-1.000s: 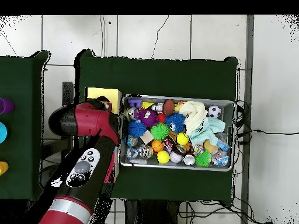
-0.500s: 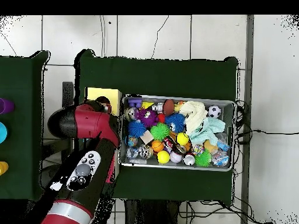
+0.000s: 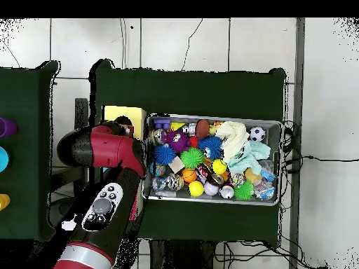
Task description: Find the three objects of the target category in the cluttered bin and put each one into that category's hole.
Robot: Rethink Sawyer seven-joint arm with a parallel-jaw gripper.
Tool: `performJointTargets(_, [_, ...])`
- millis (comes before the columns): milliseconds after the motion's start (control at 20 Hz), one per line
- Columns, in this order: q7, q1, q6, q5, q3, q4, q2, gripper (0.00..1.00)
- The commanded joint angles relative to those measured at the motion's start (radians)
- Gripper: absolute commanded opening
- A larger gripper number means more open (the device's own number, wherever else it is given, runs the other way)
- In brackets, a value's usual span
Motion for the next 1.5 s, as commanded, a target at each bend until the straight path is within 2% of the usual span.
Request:
performJointTargets(50, [0.14, -0.04, 0.101, -0.022, 0.11, 0.116, -0.069, 1.0])
performJointTargets(850, [0.144, -0.042, 0.13, -0.022, 0.109, 0.105, -0.074, 1.0])
performJointTargets(1200, [0.131, -0.045, 0.181, -0.027, 0.104, 0.119, -0.118, 1.0])
performJointTargets(1500, [0.111, -0.046, 0.256, -0.043, 0.082, 0.138, -0.186, 1.0])
